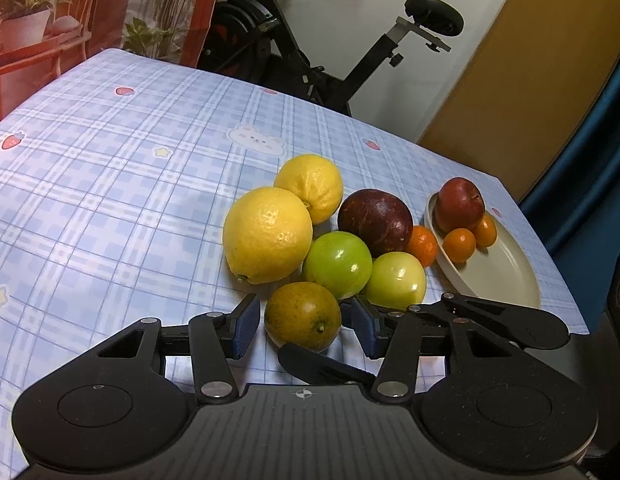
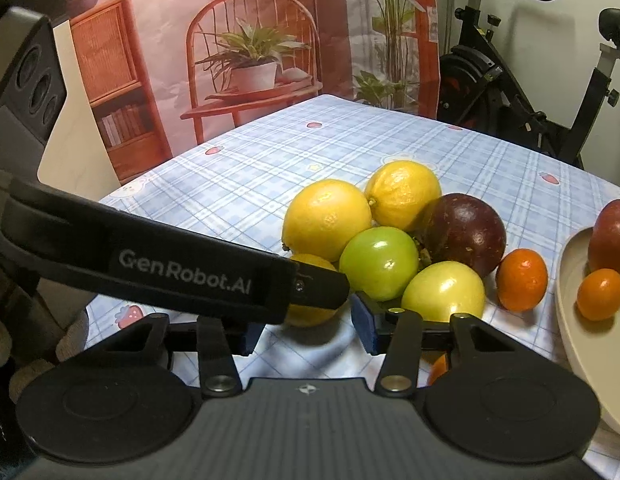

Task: Organize fruits
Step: 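Close the left tool around the brownish-green orange in the pile, then carry the brownish-green orange onto the plate and open the left tool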

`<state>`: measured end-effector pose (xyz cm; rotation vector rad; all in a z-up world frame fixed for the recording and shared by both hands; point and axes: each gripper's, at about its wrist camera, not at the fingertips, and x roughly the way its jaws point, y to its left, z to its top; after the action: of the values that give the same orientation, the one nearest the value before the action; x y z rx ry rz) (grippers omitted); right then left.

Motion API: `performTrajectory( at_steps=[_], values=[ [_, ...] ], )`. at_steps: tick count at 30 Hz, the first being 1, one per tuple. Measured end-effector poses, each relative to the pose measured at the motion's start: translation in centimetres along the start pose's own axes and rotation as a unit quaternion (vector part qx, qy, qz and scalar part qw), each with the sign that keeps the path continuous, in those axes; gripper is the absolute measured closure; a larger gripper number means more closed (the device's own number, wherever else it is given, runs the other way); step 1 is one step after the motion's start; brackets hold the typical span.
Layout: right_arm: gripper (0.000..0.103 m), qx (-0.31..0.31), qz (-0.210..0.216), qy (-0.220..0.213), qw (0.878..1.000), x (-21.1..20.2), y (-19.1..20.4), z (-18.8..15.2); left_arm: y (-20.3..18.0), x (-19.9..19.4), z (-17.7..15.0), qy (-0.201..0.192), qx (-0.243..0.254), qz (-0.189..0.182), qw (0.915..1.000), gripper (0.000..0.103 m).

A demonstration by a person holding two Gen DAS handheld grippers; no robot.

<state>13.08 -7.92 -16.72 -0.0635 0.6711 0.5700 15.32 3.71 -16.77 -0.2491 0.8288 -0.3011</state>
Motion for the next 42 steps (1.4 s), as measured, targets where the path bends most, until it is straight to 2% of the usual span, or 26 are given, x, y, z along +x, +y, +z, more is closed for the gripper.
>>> performTrajectory(
  at_steps=[4,15,28,35,42],
  values=[
    [0.058,0.001,0.003,-0.002,1.000,0.2,0.1,0.0,-0.1,0.2,-0.2,-0.003,0.005,0.008,1.0000,0.057],
    [0.059,0.023,0.000,-0.005,1.000,-1.2,0.1,-0.7,-1.4,-0.4,-1.0,0.000,0.027,-0.001,0.9996,0.057],
    [0.059,0.062,-0.035,-0.067,0.995,-6.4,-1.4,-1.7,-7.4,-1.3,-0.3,-0.029,0.107,-0.014,0.9938,0.057],
    [0.059,0.113,-0.059,-0.108,0.986,-8.9,-4.4,-1.5,-11.6,0.3,1.8,-0.022,0.162,-0.026,0.9862,0.057],
    [0.059,0.167,-0.079,-0.122,0.975,-10.5,-8.7,-2.2,-14.8,3.5,2.9,-0.001,0.192,-0.046,0.9803,0.057]
  ],
)
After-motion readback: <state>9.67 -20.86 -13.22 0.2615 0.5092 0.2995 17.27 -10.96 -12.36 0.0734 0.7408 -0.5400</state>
